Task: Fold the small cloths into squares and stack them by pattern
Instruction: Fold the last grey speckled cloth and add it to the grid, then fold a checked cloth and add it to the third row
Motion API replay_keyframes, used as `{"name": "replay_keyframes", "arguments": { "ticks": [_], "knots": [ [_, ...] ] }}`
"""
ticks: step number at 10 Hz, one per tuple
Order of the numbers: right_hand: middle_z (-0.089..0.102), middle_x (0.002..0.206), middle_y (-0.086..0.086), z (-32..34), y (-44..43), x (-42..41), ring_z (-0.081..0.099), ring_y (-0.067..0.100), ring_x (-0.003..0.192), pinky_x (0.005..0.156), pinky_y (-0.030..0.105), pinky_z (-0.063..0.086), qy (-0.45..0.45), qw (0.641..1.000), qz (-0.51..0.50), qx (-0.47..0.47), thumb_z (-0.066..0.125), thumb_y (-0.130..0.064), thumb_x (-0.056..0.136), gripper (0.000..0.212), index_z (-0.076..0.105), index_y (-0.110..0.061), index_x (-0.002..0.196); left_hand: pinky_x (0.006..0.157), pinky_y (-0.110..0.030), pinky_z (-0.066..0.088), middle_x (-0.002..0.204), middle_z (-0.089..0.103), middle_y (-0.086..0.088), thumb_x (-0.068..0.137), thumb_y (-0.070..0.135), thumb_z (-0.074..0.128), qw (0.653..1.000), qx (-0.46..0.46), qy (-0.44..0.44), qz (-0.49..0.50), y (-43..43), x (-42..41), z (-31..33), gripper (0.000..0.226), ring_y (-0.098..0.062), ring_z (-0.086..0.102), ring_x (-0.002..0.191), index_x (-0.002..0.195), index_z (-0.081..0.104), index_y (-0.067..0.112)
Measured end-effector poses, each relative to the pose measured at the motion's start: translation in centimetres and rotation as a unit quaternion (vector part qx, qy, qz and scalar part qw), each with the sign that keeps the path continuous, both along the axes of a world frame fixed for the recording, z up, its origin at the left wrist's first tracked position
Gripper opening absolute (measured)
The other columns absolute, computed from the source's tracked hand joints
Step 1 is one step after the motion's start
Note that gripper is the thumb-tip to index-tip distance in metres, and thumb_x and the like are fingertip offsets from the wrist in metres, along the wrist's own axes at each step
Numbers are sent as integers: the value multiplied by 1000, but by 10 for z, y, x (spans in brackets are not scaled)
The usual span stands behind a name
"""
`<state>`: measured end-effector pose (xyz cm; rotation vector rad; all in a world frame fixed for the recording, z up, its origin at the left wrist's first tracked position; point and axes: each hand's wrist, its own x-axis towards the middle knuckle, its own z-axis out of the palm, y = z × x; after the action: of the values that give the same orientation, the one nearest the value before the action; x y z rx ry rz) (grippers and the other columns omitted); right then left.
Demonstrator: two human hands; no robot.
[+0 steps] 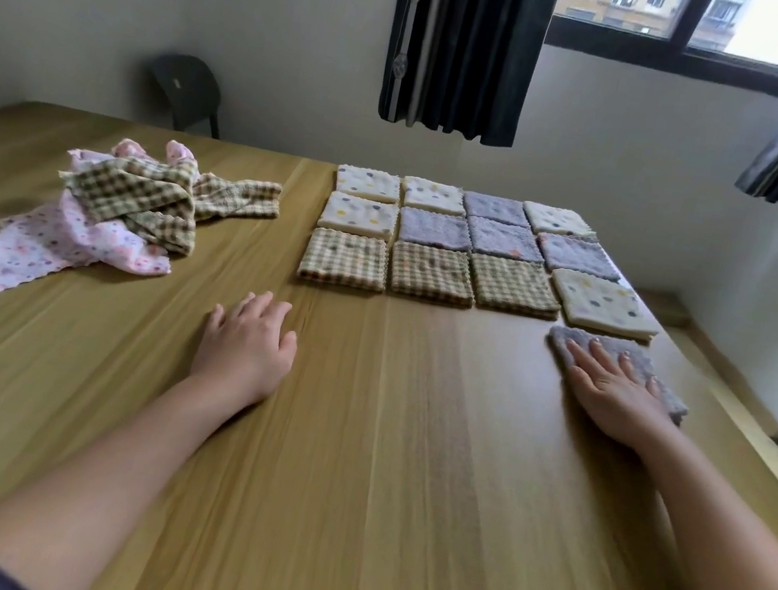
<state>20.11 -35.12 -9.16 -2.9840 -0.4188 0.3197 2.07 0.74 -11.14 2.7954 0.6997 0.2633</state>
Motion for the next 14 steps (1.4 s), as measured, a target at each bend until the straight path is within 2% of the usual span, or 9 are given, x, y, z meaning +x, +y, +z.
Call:
{"name": "replay_keyframes", "arguments": {
  "ticks": [3, 5, 7, 8, 9, 10, 11, 12, 14],
  "knots": [
    [-4, 162, -7, 3, -12, 16, -4, 26, 149, 117, 53, -4, -2, 999, -45, 1, 9, -56, 100, 52, 6, -44, 151, 119, -44, 6, 158, 22, -3, 101, 33, 33, 1000, -3, -3, 1, -2, 0, 1, 48, -19, 13, 147, 146, 33, 20],
    [1, 162, -5, 10, 17, -2, -4, 23, 149, 119, 51, -2, -87, 996, 3, 16, 19, -47, 103, 50, 10, -41, 152, 118, -45, 11, 154, 30, -1, 99, 32, 40, 999, -16, -39, -14, 5, -4, 5, 44, -18, 26, 142, 141, 41, 19],
    [7, 162, -8, 15, 126, -39, -3, 19, 149, 120, 48, 0, -120, 971, 193, 75, 24, -44, 103, 50, 14, -42, 151, 106, -47, 28, 135, 52, -10, 88, 18, 59, 993, 41, -107, 7, 60, -2, 11, 34, -30, 47, 124, 121, 59, 10],
    [9, 162, -7, 12, 189, -55, -1, 20, 149, 120, 45, 4, -115, 951, 266, 104, 26, -43, 103, 49, 17, -40, 152, 102, -55, 36, 126, 56, -15, 80, 11, 64, 986, 75, -145, 39, 94, -5, 12, 30, -36, 51, 118, 110, 64, 6],
    [16, 160, -5, 14, 262, -68, 4, 19, 149, 120, 42, 7, -106, 928, 327, 142, 30, -39, 103, 48, 25, -33, 150, 99, -62, 35, 128, 54, -18, 75, 11, 68, 977, 109, -153, 98, 134, -7, 14, 36, -38, 48, 120, 110, 64, 6],
    [29, 156, -4, 20, 327, -75, 18, 18, 146, 116, 39, 20, -129, 904, 360, 192, 37, -35, 101, 45, 35, -29, 146, 105, -61, 28, 144, 42, -13, 80, 20, 65, 981, 95, -86, 143, 162, -6, 14, 51, -36, 35, 134, 129, 55, 15],
    [43, 146, -2, 21, 391, -69, 39, 20, 133, 105, 38, 35, -124, 894, 348, 254, 44, -29, 99, 41, 44, -24, 140, 112, -53, 22, 154, 26, -5, 91, 32, 48, 984, 32, -67, 164, 179, -3, 6, 52, -30, 24, 139, 142, 41, 27],
    [52, 135, 0, 19, 456, -53, 50, 21, 121, 97, 39, 43, -115, 892, 296, 321, 50, -27, 95, 40, 49, -21, 135, 113, -51, 22, 154, 26, -3, 94, 37, 43, 984, 46, -76, 157, 194, 0, -4, 49, -27, 24, 140, 142, 41, 30],
    [58, 104, 3, 18, 516, -38, 55, 21, 95, 77, 35, 47, -131, 892, 256, 348, 52, -16, 90, 19, 65, -13, 105, 111, -53, 25, 150, 32, -6, 90, 42, 41, 980, 57, -87, 167, 205, 0, -11, 50, -31, 30, 137, 134, 40, 20]
  ]
}}
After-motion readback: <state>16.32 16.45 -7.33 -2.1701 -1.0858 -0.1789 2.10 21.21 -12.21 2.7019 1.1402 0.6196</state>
